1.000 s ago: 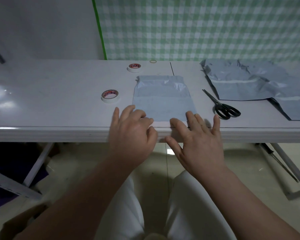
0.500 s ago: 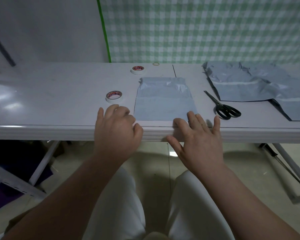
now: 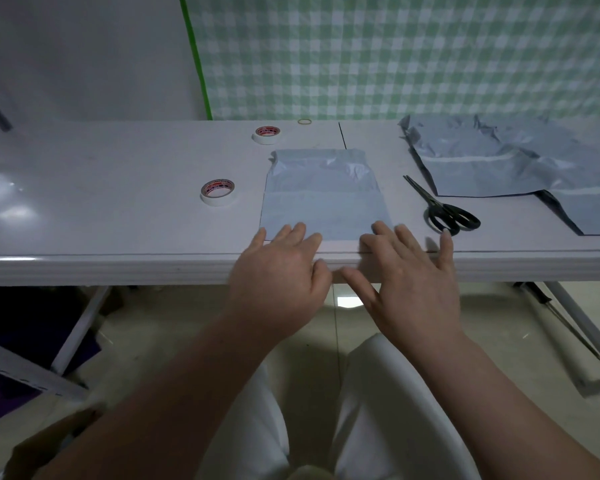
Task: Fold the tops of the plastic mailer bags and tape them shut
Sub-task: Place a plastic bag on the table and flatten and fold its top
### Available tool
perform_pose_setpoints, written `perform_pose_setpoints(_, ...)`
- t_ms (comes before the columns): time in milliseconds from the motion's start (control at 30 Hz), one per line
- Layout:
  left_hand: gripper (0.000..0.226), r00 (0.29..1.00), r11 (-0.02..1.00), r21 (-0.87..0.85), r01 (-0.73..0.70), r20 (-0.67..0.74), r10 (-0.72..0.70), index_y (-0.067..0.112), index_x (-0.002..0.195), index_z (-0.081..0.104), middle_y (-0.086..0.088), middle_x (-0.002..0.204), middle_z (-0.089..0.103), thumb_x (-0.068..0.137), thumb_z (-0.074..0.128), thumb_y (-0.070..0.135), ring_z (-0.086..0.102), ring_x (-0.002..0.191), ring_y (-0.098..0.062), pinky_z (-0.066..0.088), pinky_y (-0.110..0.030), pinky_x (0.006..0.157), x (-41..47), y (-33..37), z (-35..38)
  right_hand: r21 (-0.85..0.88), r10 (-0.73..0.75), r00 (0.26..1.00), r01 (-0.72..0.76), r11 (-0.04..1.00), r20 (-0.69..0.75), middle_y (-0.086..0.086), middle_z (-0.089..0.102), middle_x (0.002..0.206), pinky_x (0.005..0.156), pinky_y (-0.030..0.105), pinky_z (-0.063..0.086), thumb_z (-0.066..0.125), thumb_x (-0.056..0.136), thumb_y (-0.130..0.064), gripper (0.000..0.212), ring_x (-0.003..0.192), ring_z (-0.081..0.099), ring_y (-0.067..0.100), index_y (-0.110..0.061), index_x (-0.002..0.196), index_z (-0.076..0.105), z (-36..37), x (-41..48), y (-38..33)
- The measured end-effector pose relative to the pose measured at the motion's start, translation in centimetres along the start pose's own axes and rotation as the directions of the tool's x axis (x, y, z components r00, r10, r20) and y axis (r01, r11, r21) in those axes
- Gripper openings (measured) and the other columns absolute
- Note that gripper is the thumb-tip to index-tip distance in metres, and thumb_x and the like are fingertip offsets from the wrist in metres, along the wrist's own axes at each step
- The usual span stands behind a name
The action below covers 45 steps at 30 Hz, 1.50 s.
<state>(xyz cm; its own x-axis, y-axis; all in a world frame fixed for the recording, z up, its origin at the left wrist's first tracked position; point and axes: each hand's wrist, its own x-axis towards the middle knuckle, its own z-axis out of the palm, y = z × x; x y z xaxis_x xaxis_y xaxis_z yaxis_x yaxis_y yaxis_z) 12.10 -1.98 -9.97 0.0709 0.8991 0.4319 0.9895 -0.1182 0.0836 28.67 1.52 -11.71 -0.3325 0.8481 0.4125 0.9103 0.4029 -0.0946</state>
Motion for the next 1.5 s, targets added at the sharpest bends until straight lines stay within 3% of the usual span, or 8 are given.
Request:
perform_pose_setpoints(333,0.016,0.987,0.968,0.248,-0.022,0.163,-0.019,0.021,0.079,0.04,0.005,0.061,0.026,0.095,0.041,0.023,0.034,0.064,-0.018,0.014,-0.029,0.047,4.6,-0.4,-2.4,0.016,0.148,0.987,-0.147,0.989,-0.068,0.003,0.065,0.076,0.105,0.047,0.029,0.032,0.091,-0.047,0.043,0.102,0.059,0.023,-0.017,0.078,0.06,-1.5,1.9,1.4)
perform_pose_setpoints(400,0.016,0.985,0.962,0.264,-0.075,0.172,0.029,0.024,0.08,0.04,0.006,0.064,0.029,0.094,0.046,0.019,0.038,0.066,-0.019,0.015,-0.027,0.047,6.4,-0.3,-2.4,-0.01,0.125,0.984,-0.127,0.992,-0.127,0.005,0.056,0.056,0.077,0.038,0.046,0.052,0.088,-0.033,0.035,0.063,0.056,0.028,-0.012,0.06,0.054,-1.9,2.6,1.3)
perform_pose_setpoints(500,0.019,0.953,0.959,0.237,-0.155,0.293,0.082,0.023,0.08,0.045,0.004,0.079,0.041,0.098,0.042,0.025,0.043,0.077,-0.018,0.018,-0.027,0.048,8.9,0.1,-2.3,-0.152,0.123,0.992,-0.121,0.981,0.003,-0.001,0.038,0.047,0.046,0.02,0.016,0.067,0.079,-0.021,0.036,0.048,0.034,0.024,-0.016,0.053,0.044,-3.3,4.0,0.8)
perform_pose_setpoints(633,0.023,0.87,0.945,-0.103,-0.312,0.37,0.327,0.024,0.102,0.06,0.004,0.105,0.054,0.093,0.041,0.014,0.05,0.102,-0.02,0.044,-0.038,0.078,10.5,-0.8,-0.6,-0.292,0.046,0.995,-0.019,0.956,0.087,-0.003,0.035,0.057,0.044,0.021,0.016,0.059,0.083,-0.016,0.022,0.049,0.035,0.018,-0.016,0.063,0.048,-3.9,5.6,1.1)
perform_pose_setpoints(733,0.053,0.804,0.917,-0.276,-0.288,0.451,0.388,0.03,0.138,0.046,0.005,0.146,0.04,0.09,0.038,0.009,0.035,0.133,-0.017,0.026,-0.035,0.112,10.4,-1.4,0.3,-0.066,0.093,0.976,-0.081,0.995,0.199,0.003,0.062,0.09,0.062,0.026,0.041,0.055,0.088,-0.023,0.012,0.084,0.059,0.025,-0.018,0.09,0.066,-5.0,8.0,1.5)
perform_pose_setpoints(933,0.056,0.776,0.913,-0.272,-0.304,0.486,0.403,0.037,0.149,0.022,0.011,0.159,0.01,0.098,0.026,0.012,0.006,0.146,-0.013,0.001,-0.037,0.117,9.9,-1.9,0.8,0.082,0.007,0.901,-0.047,0.996,0.433,-0.001,0.064,0.118,0.092,0.026,0.043,0.059,0.084,-0.01,0.034,0.11,0.057,0.018,-0.021,0.116,0.065,-4.0,15.0,2.6)
perform_pose_setpoints(1233,0.056,0.783,0.905,-0.289,-0.313,0.461,0.417,0.037,0.148,0.024,0.013,0.159,0.012,0.097,0.027,0.015,0.006,0.147,-0.014,0.002,-0.04,0.118,9.9,-2.2,1.4,-0.015,0.033,0.754,-0.03,0.999,0.656,0.007,0.069,0.097,0.078,0.03,0.051,0.065,0.081,-0.019,0.021,0.09,0.065,0.024,-0.014,0.101,0.07,-3.0,18.2,1.7)
perform_pose_setpoints(1500,0.056,0.783,0.906,-0.3,-0.299,0.466,0.413,0.039,0.148,0.023,0.014,0.158,0.012,0.097,0.027,0.015,0.006,0.147,-0.014,0.001,-0.039,0.117,9.8,-2.1,1.3,0.083,0.079,0.787,-0.164,0.983,0.611,0.006,0.06,0.06,0.074,0.037,0.056,0.071,0.064,-0.004,0.012,0.064,0.058,0.022,-0.014,0.067,0.065,-3.0,18.0,2.3)
